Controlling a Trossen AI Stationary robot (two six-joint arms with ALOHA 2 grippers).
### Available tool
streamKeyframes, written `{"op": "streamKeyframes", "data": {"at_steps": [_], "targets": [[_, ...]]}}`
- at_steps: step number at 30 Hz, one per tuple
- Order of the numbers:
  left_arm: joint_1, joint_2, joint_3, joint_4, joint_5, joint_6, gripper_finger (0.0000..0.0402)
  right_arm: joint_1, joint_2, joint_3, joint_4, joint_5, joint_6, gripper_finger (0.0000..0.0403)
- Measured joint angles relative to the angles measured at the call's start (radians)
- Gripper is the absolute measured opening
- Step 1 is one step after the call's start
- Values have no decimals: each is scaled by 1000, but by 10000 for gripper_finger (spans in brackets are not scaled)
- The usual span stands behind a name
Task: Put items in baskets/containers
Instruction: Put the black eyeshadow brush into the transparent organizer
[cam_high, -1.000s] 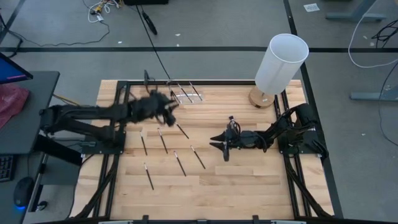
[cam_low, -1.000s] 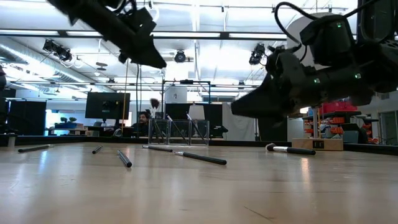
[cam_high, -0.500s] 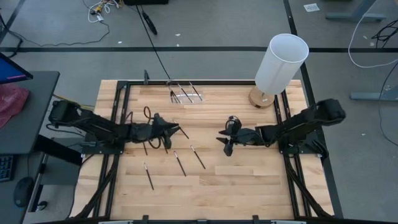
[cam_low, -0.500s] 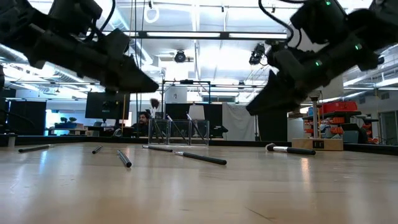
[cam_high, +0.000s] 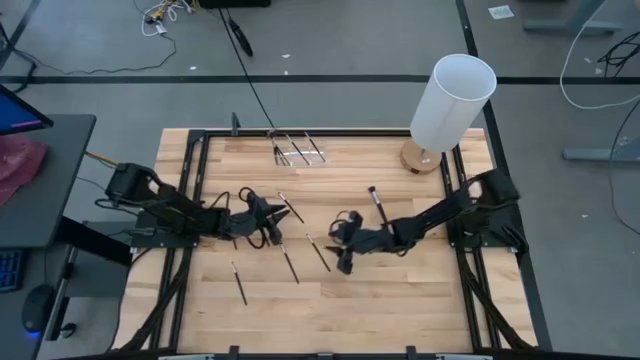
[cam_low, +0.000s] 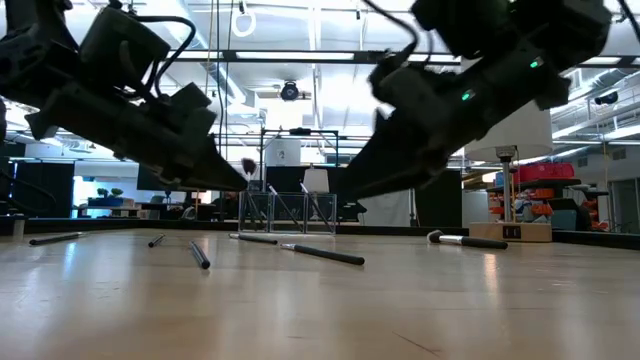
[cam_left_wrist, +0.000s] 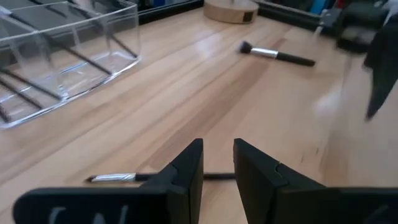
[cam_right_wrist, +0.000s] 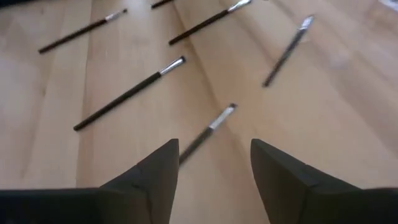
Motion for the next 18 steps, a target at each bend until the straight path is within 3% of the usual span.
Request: {"op": "streamKeyframes", "data": {"at_steps": [11, 18], "targets": [[-16, 31, 1, 64, 7, 12, 89, 4, 228, 174, 0, 69, 26, 199], [-16, 31, 1, 76, 8, 15, 89, 4, 268, 179, -31, 102, 92, 153]]}}
